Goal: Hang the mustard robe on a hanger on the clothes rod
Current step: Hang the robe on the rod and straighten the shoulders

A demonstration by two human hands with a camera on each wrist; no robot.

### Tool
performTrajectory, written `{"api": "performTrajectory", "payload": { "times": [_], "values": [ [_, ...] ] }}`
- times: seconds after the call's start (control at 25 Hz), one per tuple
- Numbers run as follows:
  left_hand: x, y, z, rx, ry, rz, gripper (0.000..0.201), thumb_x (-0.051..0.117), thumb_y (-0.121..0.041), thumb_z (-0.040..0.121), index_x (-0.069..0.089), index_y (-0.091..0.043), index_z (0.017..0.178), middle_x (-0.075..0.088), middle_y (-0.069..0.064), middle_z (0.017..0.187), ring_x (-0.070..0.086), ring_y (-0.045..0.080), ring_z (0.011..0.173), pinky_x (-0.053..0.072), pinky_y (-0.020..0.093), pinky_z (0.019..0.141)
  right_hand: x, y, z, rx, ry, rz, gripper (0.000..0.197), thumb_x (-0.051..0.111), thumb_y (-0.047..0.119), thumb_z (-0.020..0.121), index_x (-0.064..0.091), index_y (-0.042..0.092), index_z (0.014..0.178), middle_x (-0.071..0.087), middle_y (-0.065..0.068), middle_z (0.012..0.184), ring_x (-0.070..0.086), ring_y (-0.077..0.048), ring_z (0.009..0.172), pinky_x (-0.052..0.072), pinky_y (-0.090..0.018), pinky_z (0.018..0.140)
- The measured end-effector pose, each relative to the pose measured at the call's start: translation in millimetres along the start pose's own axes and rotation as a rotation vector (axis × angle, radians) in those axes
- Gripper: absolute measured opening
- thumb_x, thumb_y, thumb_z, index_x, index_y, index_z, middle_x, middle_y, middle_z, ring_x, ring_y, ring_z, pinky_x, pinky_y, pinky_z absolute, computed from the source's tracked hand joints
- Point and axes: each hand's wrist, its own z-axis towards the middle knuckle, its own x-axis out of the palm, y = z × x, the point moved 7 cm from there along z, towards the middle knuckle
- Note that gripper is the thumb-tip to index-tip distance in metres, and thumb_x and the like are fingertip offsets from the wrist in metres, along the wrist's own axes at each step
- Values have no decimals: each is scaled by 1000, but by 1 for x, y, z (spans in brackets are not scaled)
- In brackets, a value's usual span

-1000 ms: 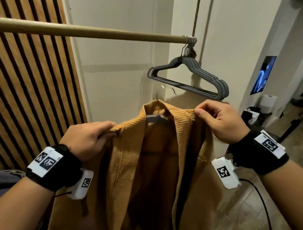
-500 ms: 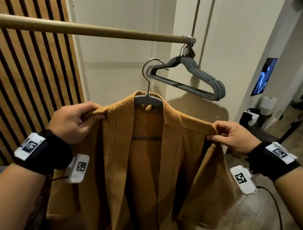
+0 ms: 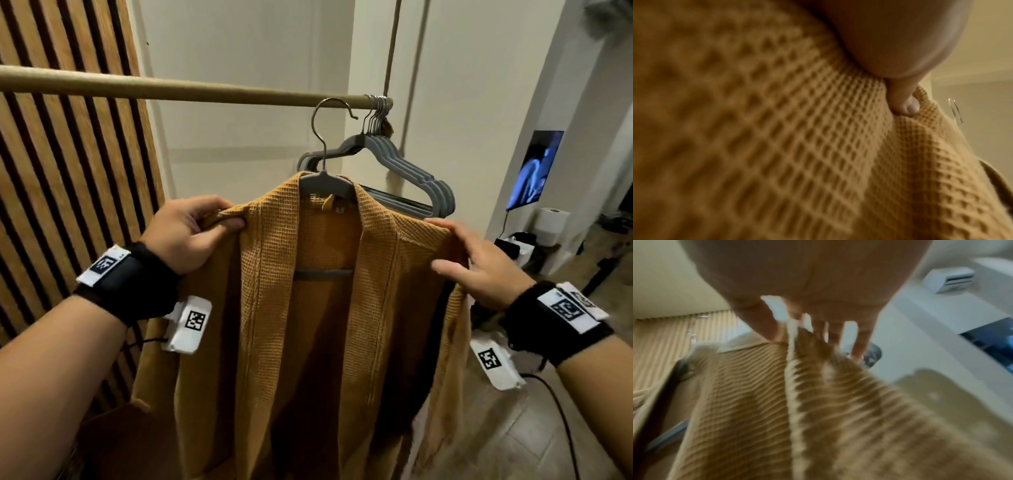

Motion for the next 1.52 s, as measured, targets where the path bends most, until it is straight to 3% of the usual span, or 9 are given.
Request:
{"api": "performTrajectory", "payload": {
  "times": [0.16, 0.32, 0.44, 0.6, 0.84, 1.0, 1.12, 1.24, 1.52],
  "values": [
    [16, -15, 5, -5, 37, -27, 11, 74, -35, 86, 70, -45, 84, 75, -25, 80, 66, 1, 75, 55, 28, 74, -7, 30, 16, -63, -55, -407, 17, 52, 40, 93, 57, 24, 92, 63, -1, 79, 61, -28, 80, 49, -39, 71],
    [-1, -34, 46, 19, -29, 81, 19, 77, -39, 84, 64, -46, 96, 67, -5, 85, 63, 4, 75, 52, 20, 70, -61, 39, 24, -46, -361, -409, 23, 48, 39, 87, 59, 21, 98, 65, -9, 81, 60, -31, 79, 44, -38, 68],
    [4, 0, 58, -101, 148, 43, 43, 76, -35, 85, 62, -32, 125, 71, -9, 110, 67, 7, 101, 53, 28, 97, -94, 36, 25, -11, -444, -406, 31, 48, 45, 89, 59, 22, 106, 71, -14, 88, 64, -36, 85, 49, -42, 73],
    [-5, 48, 41, -214, 186, 400, 14, 65, -37, 94, 69, -27, 104, 70, 0, 91, 71, 26, 102, 51, 31, 82, -92, 16, 17, 31, -406, -416, 38, 51, 47, 89, 67, 17, 104, 73, -13, 87, 65, -32, 83, 48, -36, 71],
    [-10, 75, 50, -420, 307, 750, 31, 50, -32, 99, 63, -37, 127, 68, 4, 134, 64, 28, 111, 52, 34, 90, -50, 10, 10, 14, -406, -235, 19, 61, 33, 92, 71, 22, 103, 67, 1, 82, 61, -15, 79, 35, -20, 64],
    [5, 33, 64, -140, 224, 328, 44, 59, -34, 96, 52, -32, 139, 62, -7, 128, 57, 15, 120, 47, 36, 100, -30, 19, 19, -10, -386, -170, 16, 63, 26, 92, 72, 25, 106, 72, 4, 89, 62, -4, 82, 45, -12, 74],
    [28, 12, 67, 41, 295, 355, 41, 49, -50, 94, 65, -20, 117, 66, 1, 107, 62, 24, 101, 49, 36, 85, -17, 41, 27, -55, -362, -137, 16, 65, 26, 91, 73, 25, 104, 75, 9, 90, 68, -9, 87, 53, -26, 80],
    [16, 20, 64, 109, 219, 276, 44, 43, -44, 91, 67, -9, 103, 70, 13, 99, 62, 31, 90, 40, 32, 74, -16, 57, 31, -72, -356, -99, 16, 72, 27, 86, 72, 34, 99, 72, 27, 86, 65, 6, 86, 50, -13, 81],
    [-38, 58, 58, 103, 48, 407, 45, 39, -51, 91, 63, -15, 105, 73, 22, 95, 67, 43, 86, 43, 37, 67, -5, 9, 2, 221, -178, 240, 18, 62, 20, 89, 74, 33, 92, 76, -3, 82, 68, -17, 64, 58, -26, 59]
  ]
}}
